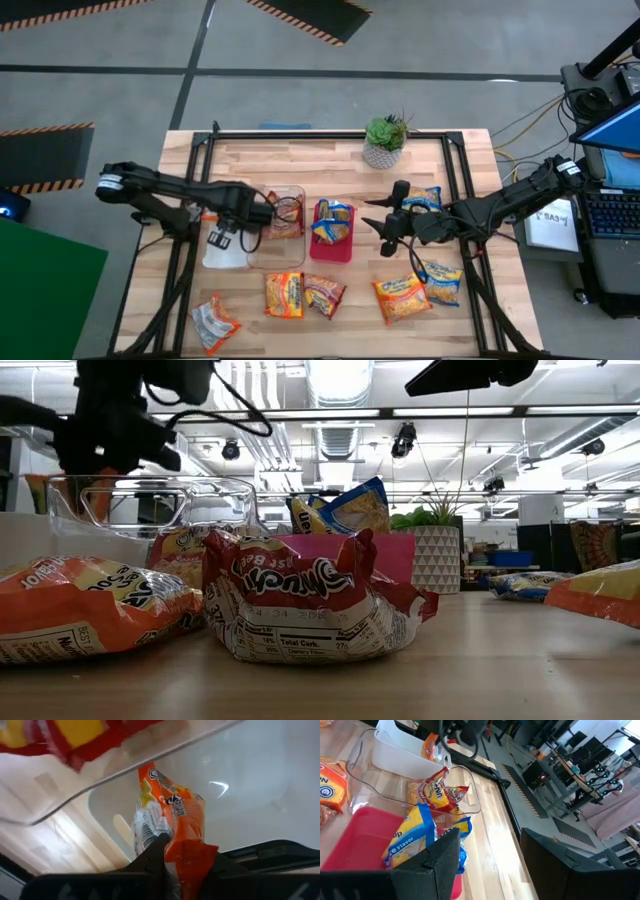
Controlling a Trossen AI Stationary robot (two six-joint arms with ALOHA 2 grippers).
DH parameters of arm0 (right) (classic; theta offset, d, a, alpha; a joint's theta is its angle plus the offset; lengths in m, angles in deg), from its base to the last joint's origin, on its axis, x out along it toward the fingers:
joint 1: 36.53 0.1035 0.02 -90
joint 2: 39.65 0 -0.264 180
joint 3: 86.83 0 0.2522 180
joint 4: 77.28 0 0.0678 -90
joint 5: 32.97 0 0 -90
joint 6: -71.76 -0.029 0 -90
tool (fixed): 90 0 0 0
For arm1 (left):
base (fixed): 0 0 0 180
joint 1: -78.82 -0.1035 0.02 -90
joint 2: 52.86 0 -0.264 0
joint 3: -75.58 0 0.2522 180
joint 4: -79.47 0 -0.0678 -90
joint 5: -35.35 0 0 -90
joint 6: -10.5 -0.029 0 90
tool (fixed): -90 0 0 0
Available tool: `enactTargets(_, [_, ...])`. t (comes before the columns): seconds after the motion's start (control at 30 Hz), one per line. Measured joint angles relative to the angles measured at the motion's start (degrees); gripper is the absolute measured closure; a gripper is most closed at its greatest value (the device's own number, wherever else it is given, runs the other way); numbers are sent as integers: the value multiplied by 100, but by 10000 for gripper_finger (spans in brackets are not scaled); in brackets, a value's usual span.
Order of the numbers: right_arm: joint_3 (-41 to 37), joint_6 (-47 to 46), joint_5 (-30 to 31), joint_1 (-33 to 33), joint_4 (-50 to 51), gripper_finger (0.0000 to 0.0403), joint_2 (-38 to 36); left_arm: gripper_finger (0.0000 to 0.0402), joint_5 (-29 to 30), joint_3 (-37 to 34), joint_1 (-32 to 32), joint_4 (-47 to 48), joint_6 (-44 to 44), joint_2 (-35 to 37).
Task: Sort Maruchan noodles
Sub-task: Put the orange noodle pack into the white bin
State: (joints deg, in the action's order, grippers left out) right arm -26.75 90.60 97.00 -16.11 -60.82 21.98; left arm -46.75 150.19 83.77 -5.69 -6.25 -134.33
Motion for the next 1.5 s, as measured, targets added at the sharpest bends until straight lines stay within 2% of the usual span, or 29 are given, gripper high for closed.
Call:
enactTargets(0.2, [1, 12, 0, -7, -6, 204, 0, 363, 67, -197, -35, -167, -72, 2])
enactTargets(0.37, [1, 10, -2, -9, -26, 204, 0, 361, 731, -364, -38, -349, -49, 4])
enactTargets(0.67, [0, 15, -2, -9, -42, 204, 2, 322, 910, -406, -249, -402, -74, 4])
enactTargets(0.73, [-1, 17, -2, -9, -43, 204, 2, 318, 1150, -406, -285, -416, -75, 4])
enactTargets(0.83, [-1, 17, -2, -9, -42, 204, 4, 315, 1911, -406, -357, -515, 69, 4])
enactTargets(0.9, [0, 12, -2, -9, -42, 204, 4, 314, 2143, -406, -420, -512, 184, 4])
enactTargets(1.27, [-12, -100, 0, -9, 3, 204, 4, 313, 1761, -343, -480, -243, 925, 4])
enactTargets(1.5, [-17, -408, 2, -9, 3, 204, 7, 290, 1703, -294, -479, -15, 1184, 4])
